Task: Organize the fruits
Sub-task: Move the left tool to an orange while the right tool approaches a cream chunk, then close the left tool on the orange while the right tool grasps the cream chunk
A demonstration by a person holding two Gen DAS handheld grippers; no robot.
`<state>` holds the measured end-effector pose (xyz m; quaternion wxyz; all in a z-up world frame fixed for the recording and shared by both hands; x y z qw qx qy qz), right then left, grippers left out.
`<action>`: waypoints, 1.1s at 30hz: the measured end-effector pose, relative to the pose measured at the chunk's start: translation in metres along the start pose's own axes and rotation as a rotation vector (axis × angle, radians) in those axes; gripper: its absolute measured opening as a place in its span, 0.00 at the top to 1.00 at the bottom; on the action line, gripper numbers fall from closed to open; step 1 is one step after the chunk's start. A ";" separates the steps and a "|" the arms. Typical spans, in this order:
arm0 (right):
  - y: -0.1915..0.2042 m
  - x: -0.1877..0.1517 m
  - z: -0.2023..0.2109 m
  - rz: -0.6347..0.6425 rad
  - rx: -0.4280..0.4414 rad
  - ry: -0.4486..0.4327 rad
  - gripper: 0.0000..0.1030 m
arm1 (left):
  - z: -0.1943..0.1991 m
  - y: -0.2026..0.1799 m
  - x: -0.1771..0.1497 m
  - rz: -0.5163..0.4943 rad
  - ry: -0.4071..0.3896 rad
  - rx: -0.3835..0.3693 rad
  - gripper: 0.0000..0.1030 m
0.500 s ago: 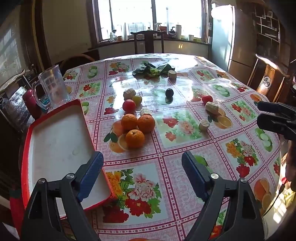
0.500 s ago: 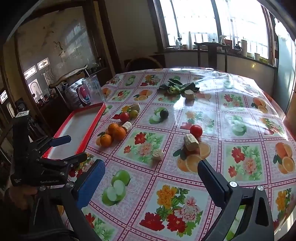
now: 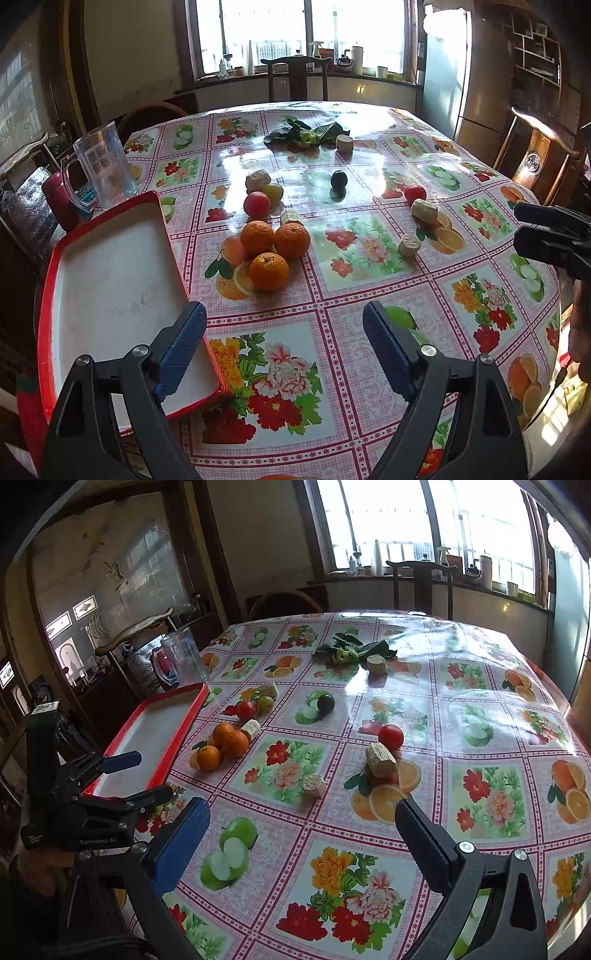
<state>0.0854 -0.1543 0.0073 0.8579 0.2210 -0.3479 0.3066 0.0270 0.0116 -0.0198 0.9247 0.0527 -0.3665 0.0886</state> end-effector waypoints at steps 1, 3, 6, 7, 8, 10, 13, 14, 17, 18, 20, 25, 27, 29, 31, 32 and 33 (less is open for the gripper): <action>0.000 0.000 0.000 0.000 0.000 -0.002 0.02 | -0.001 0.000 0.000 0.001 0.003 0.000 0.16; 0.000 0.000 -0.001 0.000 -0.001 -0.001 0.02 | -0.002 0.000 0.000 0.002 0.006 -0.003 0.16; -0.003 -0.001 -0.003 -0.002 0.000 0.000 0.02 | -0.004 0.001 -0.001 -0.001 0.009 -0.003 0.16; -0.004 -0.001 -0.004 -0.002 0.000 0.001 0.02 | -0.004 0.001 -0.001 -0.001 0.010 -0.003 0.16; -0.004 -0.002 -0.006 -0.003 -0.001 0.003 0.02 | -0.005 0.002 0.000 -0.001 0.011 -0.004 0.16; -0.007 -0.002 -0.009 -0.005 -0.004 0.006 0.02 | -0.007 0.003 0.000 0.005 0.015 -0.007 0.16; -0.010 -0.002 -0.014 -0.005 -0.003 0.015 0.03 | -0.011 0.008 0.000 0.021 0.023 -0.021 0.16; -0.011 -0.002 -0.017 0.000 -0.009 0.016 0.03 | -0.013 0.011 0.001 0.029 0.026 -0.026 0.16; -0.019 0.001 -0.030 0.009 -0.051 0.039 0.09 | -0.022 0.020 0.003 0.047 0.032 -0.028 0.16; -0.024 0.002 -0.037 0.004 -0.061 0.053 0.12 | -0.026 0.023 0.005 0.053 0.036 -0.025 0.16; -0.034 0.002 -0.048 -0.018 -0.070 0.106 0.16 | -0.035 0.028 0.010 0.072 0.045 -0.034 0.16; -0.058 0.010 -0.073 -0.051 -0.112 0.128 0.29 | -0.055 0.030 0.021 0.082 0.070 -0.055 0.19; -0.065 0.014 -0.080 -0.071 -0.107 0.133 0.33 | -0.063 0.028 0.024 0.073 0.082 -0.057 0.24; -0.068 0.017 -0.088 -0.097 -0.097 0.143 0.38 | -0.071 0.027 0.024 0.078 0.101 -0.071 0.29; -0.071 0.019 -0.098 -0.103 -0.102 0.147 0.41 | -0.079 0.026 0.024 0.081 0.117 -0.080 0.37; -0.073 0.020 -0.102 -0.099 -0.111 0.153 0.43 | -0.083 0.026 0.024 0.082 0.125 -0.083 0.42; -0.074 0.021 -0.107 -0.098 -0.116 0.161 0.46 | -0.087 0.025 0.023 0.084 0.134 -0.088 0.47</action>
Point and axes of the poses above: each gripper's, at about its wrist camera, not at the fingertips, and z roughly against the way its jaws point, y to its left, x to its top, the point moved 3 cm from there along -z, roughly the way its jaws point, and after that the axes turned 1 degree about y, right-handed, at the moved point
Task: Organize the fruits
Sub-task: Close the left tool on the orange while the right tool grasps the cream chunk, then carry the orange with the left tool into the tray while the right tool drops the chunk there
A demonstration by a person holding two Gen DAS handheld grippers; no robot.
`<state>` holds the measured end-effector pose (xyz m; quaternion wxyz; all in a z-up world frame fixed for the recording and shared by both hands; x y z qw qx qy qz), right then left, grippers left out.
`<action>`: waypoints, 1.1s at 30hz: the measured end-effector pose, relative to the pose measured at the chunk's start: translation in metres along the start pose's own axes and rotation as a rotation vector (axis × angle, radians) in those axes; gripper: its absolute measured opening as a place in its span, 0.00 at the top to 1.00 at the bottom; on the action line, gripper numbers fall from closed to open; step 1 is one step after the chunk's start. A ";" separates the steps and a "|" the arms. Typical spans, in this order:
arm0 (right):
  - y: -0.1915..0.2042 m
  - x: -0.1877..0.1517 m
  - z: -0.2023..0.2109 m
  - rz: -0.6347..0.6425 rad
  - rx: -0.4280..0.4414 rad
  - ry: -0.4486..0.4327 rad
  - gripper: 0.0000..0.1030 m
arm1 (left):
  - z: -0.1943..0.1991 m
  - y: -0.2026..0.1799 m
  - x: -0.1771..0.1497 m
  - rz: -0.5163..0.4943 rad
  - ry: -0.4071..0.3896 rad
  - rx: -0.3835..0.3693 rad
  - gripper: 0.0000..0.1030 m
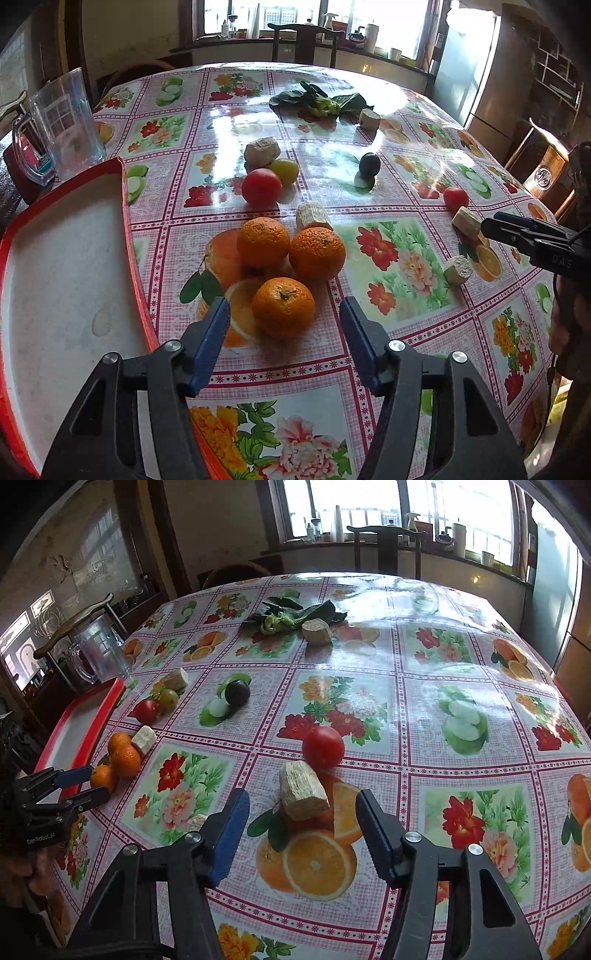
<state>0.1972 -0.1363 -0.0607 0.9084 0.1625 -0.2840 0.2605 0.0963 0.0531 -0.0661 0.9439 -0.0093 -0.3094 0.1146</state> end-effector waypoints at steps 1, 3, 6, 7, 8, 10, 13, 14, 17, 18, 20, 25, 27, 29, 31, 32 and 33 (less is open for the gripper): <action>-0.001 0.001 -0.005 -0.001 -0.004 0.009 0.48 | -0.003 0.000 0.000 0.000 0.008 -0.007 0.49; -0.002 0.003 -0.014 0.002 -0.011 0.017 0.56 | -0.006 0.000 -0.001 -0.003 0.006 -0.001 0.53; -0.003 0.003 -0.020 0.011 -0.005 0.009 0.63 | -0.007 0.001 0.000 -0.007 -0.007 0.011 0.62; -0.001 0.003 -0.019 0.010 0.000 0.006 0.69 | -0.006 0.003 0.001 -0.004 -0.015 0.015 0.67; 0.000 0.003 -0.018 0.012 -0.012 0.003 0.69 | -0.005 0.004 0.002 0.002 -0.021 0.000 0.69; 0.003 0.002 -0.012 0.014 -0.025 -0.009 0.69 | -0.004 0.005 0.002 0.007 -0.023 -0.016 0.69; 0.006 -0.002 -0.001 -0.008 0.012 -0.022 0.69 | -0.001 0.004 0.001 0.003 -0.033 -0.034 0.69; 0.008 -0.004 0.004 -0.011 0.020 -0.027 0.69 | 0.002 0.004 0.000 0.004 -0.038 -0.041 0.70; 0.017 -0.009 0.020 -0.016 0.051 -0.045 0.69 | 0.011 0.004 -0.002 0.011 -0.054 -0.056 0.70; 0.020 -0.010 0.024 -0.016 0.063 -0.048 0.69 | 0.014 0.004 -0.003 0.016 -0.059 -0.061 0.70; 0.030 -0.014 0.030 -0.010 0.079 -0.052 0.69 | 0.022 0.005 -0.006 0.022 -0.071 -0.069 0.70; 0.054 -0.021 0.042 0.016 0.110 -0.057 0.69 | 0.044 0.011 -0.013 0.038 -0.099 -0.080 0.70; 0.065 -0.023 0.046 0.030 0.123 -0.060 0.69 | 0.053 0.016 -0.017 0.047 -0.111 -0.080 0.70; 0.077 -0.024 0.050 0.047 0.143 -0.063 0.69 | 0.062 0.021 -0.021 0.058 -0.124 -0.079 0.70; 0.091 -0.025 0.053 0.069 0.157 -0.065 0.69 | 0.072 0.027 -0.025 0.064 -0.137 -0.072 0.70; 0.098 -0.025 0.054 0.082 0.164 -0.065 0.69 | 0.076 0.030 -0.027 0.070 -0.143 -0.071 0.70; 0.104 -0.025 0.055 0.092 0.174 -0.066 0.69 | 0.080 0.034 -0.028 0.077 -0.149 -0.067 0.70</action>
Point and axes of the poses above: each gripper's, at about its wrist camera, not at the fingertips, and z roughly against the way its jaws point, y to its left, x to its top, the point moved 3 cm from there along -z, roughly the way its jaws point, and after that the axes turned 1 degree about y, right-handed, at the moved point
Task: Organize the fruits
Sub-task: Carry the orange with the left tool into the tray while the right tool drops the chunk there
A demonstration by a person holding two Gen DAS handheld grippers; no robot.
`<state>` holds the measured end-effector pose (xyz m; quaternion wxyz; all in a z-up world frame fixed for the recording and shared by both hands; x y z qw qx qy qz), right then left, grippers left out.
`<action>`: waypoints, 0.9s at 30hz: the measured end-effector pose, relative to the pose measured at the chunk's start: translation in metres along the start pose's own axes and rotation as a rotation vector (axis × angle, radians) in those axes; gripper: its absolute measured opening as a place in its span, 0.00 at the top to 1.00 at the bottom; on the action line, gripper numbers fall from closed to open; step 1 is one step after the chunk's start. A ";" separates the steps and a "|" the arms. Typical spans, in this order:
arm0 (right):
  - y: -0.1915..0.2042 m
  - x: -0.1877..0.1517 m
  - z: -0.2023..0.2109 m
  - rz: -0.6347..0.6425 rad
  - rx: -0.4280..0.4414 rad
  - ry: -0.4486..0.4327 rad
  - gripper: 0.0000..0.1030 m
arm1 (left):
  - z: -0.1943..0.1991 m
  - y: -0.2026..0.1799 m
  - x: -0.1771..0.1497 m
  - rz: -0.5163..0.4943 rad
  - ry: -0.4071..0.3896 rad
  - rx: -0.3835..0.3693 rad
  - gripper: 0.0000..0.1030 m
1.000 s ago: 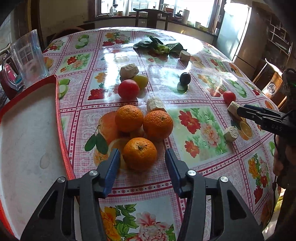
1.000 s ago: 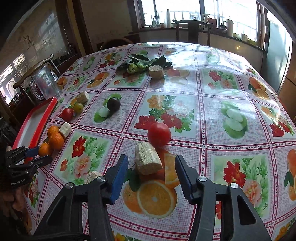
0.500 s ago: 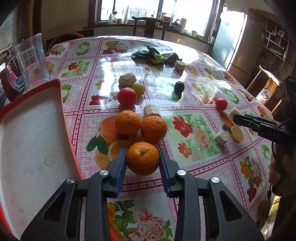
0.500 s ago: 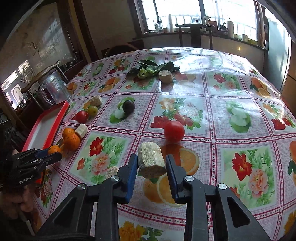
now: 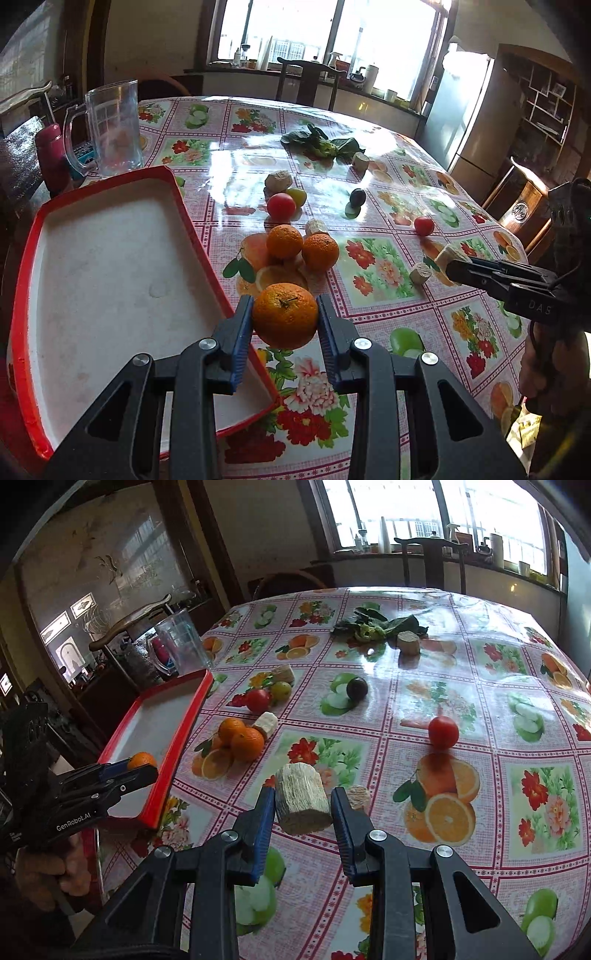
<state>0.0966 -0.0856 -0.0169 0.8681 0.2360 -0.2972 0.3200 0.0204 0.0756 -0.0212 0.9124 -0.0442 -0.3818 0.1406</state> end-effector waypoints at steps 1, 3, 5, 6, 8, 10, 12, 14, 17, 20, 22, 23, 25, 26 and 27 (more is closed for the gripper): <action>0.007 0.000 0.000 0.011 0.006 -0.001 0.69 | 0.003 0.004 -0.001 0.006 -0.005 0.004 0.70; 0.019 0.001 -0.001 0.027 0.022 -0.002 0.69 | 0.010 0.012 -0.003 0.020 -0.012 0.012 0.70; 0.030 0.002 -0.001 0.043 0.034 -0.003 0.69 | 0.015 0.020 -0.006 0.034 -0.017 0.019 0.70; 0.035 0.003 -0.002 0.052 0.037 -0.002 0.69 | 0.017 0.024 -0.007 0.040 -0.018 0.023 0.70; 0.044 0.004 -0.004 0.064 0.044 0.001 0.69 | 0.020 0.031 -0.010 0.052 -0.022 0.028 0.70; 0.053 0.004 -0.006 0.074 0.057 0.005 0.69 | 0.024 0.037 -0.013 0.062 -0.026 0.033 0.70; 0.063 0.004 -0.008 0.087 0.069 0.010 0.69 | 0.028 0.042 -0.015 0.073 -0.031 0.037 0.70; 0.073 0.004 -0.010 0.100 0.082 0.014 0.69 | 0.032 0.048 -0.018 0.085 -0.038 0.042 0.70; 0.091 0.005 -0.017 0.122 0.113 0.021 0.69 | 0.039 0.060 -0.021 0.106 -0.046 0.053 0.70; 0.112 0.007 -0.025 0.148 0.143 0.030 0.69 | 0.046 0.072 -0.025 0.126 -0.052 0.070 0.70; 0.126 0.007 -0.033 0.165 0.164 0.040 0.69 | 0.050 0.081 -0.028 0.138 -0.054 0.085 0.70; 0.134 0.008 -0.037 0.175 0.175 0.044 0.69 | 0.052 0.086 -0.031 0.144 -0.052 0.092 0.70; 0.148 0.008 -0.047 0.195 0.198 0.060 0.69 | 0.055 0.096 -0.035 0.160 -0.049 0.109 0.70; 0.155 0.008 -0.053 0.200 0.210 0.070 0.69 | 0.056 0.101 -0.038 0.169 -0.046 0.116 0.69; 0.161 0.008 -0.059 0.204 0.220 0.082 0.69 | 0.058 0.106 -0.040 0.177 -0.044 0.122 0.69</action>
Point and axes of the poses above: each gripper's, at about its wrist camera, not at the fingertips, and z roughly against the way its jaws point, y to its left, x to its top, the point moved 3 cm from there along -z, roughly the way its jaws point, and after that the axes turned 1 degree about y, right-handed, at the moved point
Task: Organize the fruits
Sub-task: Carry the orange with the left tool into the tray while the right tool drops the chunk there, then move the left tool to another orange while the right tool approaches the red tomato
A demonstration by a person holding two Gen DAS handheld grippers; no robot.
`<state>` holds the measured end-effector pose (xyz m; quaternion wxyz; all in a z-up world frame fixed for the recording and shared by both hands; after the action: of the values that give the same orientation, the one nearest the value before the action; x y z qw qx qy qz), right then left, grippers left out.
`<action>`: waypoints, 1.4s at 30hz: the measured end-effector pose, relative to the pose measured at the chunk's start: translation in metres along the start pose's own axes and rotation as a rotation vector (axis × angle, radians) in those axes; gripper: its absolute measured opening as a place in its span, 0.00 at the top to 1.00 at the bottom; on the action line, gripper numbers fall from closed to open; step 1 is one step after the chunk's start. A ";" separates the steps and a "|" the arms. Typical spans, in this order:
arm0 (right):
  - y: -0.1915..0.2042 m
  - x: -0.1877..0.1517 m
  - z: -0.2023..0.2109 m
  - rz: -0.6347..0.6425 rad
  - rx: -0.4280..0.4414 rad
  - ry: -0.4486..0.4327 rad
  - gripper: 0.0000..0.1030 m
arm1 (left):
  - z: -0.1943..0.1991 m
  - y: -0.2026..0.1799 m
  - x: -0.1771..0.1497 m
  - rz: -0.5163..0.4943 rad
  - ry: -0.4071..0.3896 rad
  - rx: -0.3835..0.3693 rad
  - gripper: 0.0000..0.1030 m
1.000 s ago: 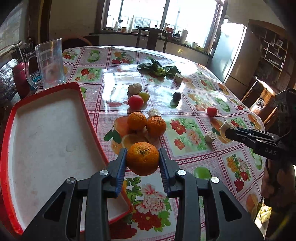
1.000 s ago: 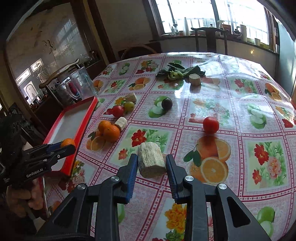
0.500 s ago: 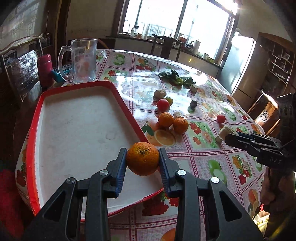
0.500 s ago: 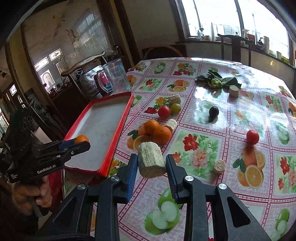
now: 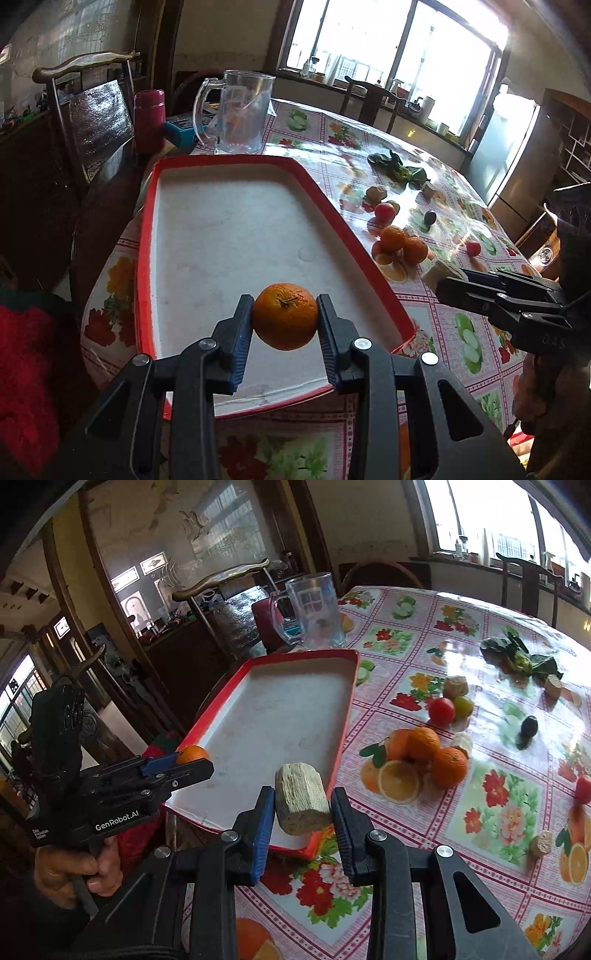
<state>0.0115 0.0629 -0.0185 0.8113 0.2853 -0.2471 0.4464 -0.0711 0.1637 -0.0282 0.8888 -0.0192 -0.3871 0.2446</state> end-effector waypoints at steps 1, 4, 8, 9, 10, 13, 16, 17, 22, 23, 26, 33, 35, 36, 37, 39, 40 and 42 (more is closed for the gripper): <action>0.005 0.001 -0.007 0.006 0.007 0.008 0.69 | 0.000 0.005 -0.001 0.007 0.003 0.007 0.70; 0.016 0.003 -0.028 0.023 0.023 0.037 0.69 | -0.001 0.016 -0.005 0.024 0.016 0.022 0.70; 0.026 0.005 -0.052 0.051 0.027 0.081 0.69 | -0.006 0.028 -0.007 0.034 0.032 0.037 0.70; 0.027 0.004 -0.058 0.058 0.024 0.093 0.69 | -0.007 0.030 -0.008 0.037 0.036 0.039 0.69; 0.028 0.004 -0.063 0.063 0.021 0.103 0.69 | -0.008 0.032 -0.008 0.039 0.040 0.041 0.69; 0.026 0.004 -0.077 0.071 0.012 0.129 0.69 | -0.013 0.039 -0.010 0.049 0.050 0.042 0.70; 0.024 0.002 -0.084 0.076 0.006 0.149 0.69 | -0.017 0.043 -0.013 0.052 0.064 0.045 0.69; 0.023 0.002 -0.086 0.078 0.007 0.156 0.69 | -0.019 0.044 -0.014 0.053 0.070 0.046 0.69; 0.026 0.003 -0.091 0.115 -0.007 0.168 0.68 | -0.022 0.044 -0.014 0.036 0.076 0.060 0.69; 0.027 0.004 -0.092 0.121 -0.010 0.169 0.67 | -0.023 0.043 -0.014 0.032 0.079 0.067 0.69; 0.028 0.003 -0.089 0.122 0.007 0.170 0.60 | -0.023 0.043 -0.014 0.029 0.089 0.080 0.69; 0.025 0.004 -0.054 0.120 0.031 0.101 0.47 | -0.013 0.040 -0.011 0.030 0.088 0.096 0.53; 0.021 0.003 -0.043 0.108 0.027 0.083 0.46 | -0.006 0.037 -0.009 0.022 0.066 0.124 0.40; 0.018 0.001 -0.037 0.099 0.026 0.072 0.45 | -0.002 0.036 -0.008 0.017 0.053 0.125 0.39; 0.015 -0.001 -0.030 0.088 0.028 0.061 0.45 | 0.000 0.034 -0.007 0.015 0.048 0.126 0.39; 0.005 -0.006 -0.016 0.059 0.027 0.036 0.45 | 0.005 0.031 -0.004 0.015 0.036 0.122 0.39; 0.000 -0.008 -0.009 0.044 0.022 0.021 0.45 | 0.006 0.029 -0.003 0.013 0.030 0.117 0.39; -0.013 -0.014 0.006 0.006 0.004 -0.007 0.43 | 0.008 0.022 -0.001 0.007 0.024 0.109 0.39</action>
<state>0.0152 0.0446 -0.0265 0.8084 0.2879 -0.2500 0.4484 -0.0868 0.1817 -0.0281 0.8923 0.0248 -0.3625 0.2680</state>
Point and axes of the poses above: each gripper's, at about its wrist camera, not at the fingertips, and z roughly against the way its jaws point, y to its left, x to its top, the point moved 3 cm from there along -z, roughly the way its jaws point, and after that the axes turned 1 degree about y, right-handed, at the moved point
